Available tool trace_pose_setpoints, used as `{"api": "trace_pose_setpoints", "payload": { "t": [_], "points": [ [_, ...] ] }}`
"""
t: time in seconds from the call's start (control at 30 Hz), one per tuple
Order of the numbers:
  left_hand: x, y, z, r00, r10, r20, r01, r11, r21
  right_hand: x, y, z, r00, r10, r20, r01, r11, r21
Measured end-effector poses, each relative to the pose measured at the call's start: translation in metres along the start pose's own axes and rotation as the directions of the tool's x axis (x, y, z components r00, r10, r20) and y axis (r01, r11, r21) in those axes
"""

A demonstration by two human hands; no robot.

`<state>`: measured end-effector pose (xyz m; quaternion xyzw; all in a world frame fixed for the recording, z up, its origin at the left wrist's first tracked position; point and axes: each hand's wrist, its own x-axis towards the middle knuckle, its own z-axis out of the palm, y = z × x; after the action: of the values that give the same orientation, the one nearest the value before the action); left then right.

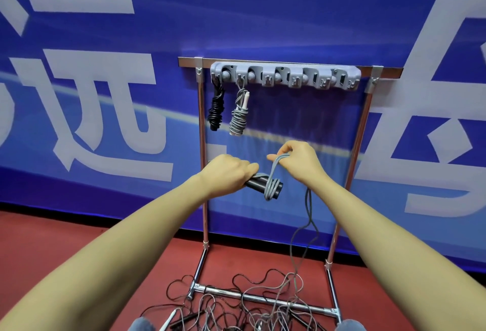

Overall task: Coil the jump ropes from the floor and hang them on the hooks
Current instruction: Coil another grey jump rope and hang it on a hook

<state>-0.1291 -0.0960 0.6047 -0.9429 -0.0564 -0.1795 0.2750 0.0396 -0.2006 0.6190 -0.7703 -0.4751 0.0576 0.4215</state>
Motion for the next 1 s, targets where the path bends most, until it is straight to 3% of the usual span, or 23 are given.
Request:
{"api": "trace_pose_setpoints", "payload": {
  "t": [0.1, 0.23, 0.3, 0.33, 0.4, 0.57, 0.67, 0.77, 0.83, 0.9, 0.97, 1.0],
  "points": [
    [0.006, -0.005, -0.005, 0.984, -0.005, -0.179, -0.002, 0.999, -0.042, -0.002, 0.008, 0.005, 1.0, 0.014, -0.001, -0.014, 0.999, 0.044],
    [0.015, -0.001, -0.014, 0.945, -0.207, -0.254, 0.175, 0.974, -0.142, -0.005, 0.011, 0.008, 1.0, -0.004, -0.005, 0.003, 0.996, -0.089],
    [0.021, 0.006, -0.018, 0.914, -0.384, -0.13, 0.345, 0.906, -0.246, -0.007, 0.008, 0.011, 1.0, -0.024, 0.018, 0.025, 0.995, -0.091],
    [0.024, 0.011, -0.022, 0.883, -0.469, -0.002, 0.452, 0.853, -0.26, -0.008, 0.006, 0.013, 0.999, -0.032, 0.031, 0.034, 0.997, -0.069],
    [0.03, 0.018, -0.023, 0.818, -0.562, 0.124, 0.574, 0.778, -0.257, -0.011, 0.003, 0.016, 0.997, -0.033, 0.067, 0.036, 0.999, -0.035],
    [0.038, 0.031, -0.013, 0.697, -0.673, 0.249, 0.716, 0.636, -0.288, -0.018, 0.002, 0.022, 0.978, -0.022, 0.208, 0.03, 0.999, -0.036],
    [0.038, 0.031, -0.008, 0.664, -0.674, 0.322, 0.74, 0.652, -0.162, -0.02, 0.005, 0.023, 0.961, -0.037, 0.273, 0.053, 0.997, -0.053],
    [0.031, 0.028, 0.001, 0.647, -0.658, 0.385, 0.731, 0.68, -0.064, -0.022, 0.001, 0.02, 0.94, -0.111, 0.321, 0.166, 0.975, -0.15],
    [0.027, 0.026, 0.007, 0.652, -0.636, 0.413, 0.704, 0.71, -0.018, -0.021, -0.002, 0.014, 0.929, -0.162, 0.334, 0.286, 0.885, -0.367],
    [0.024, 0.024, 0.011, 0.676, -0.587, 0.445, 0.649, 0.761, 0.018, -0.02, -0.007, 0.008, 0.912, -0.233, 0.337, 0.399, 0.696, -0.598],
    [0.02, 0.018, 0.012, 0.722, -0.52, 0.456, 0.571, 0.82, 0.031, -0.017, -0.009, 0.005, 0.887, -0.329, 0.324, 0.458, 0.551, -0.697],
    [0.019, 0.015, 0.012, 0.754, -0.48, 0.45, 0.518, 0.854, 0.042, -0.017, -0.009, 0.005, 0.886, -0.358, 0.296, 0.454, 0.54, -0.708]
  ]
}}
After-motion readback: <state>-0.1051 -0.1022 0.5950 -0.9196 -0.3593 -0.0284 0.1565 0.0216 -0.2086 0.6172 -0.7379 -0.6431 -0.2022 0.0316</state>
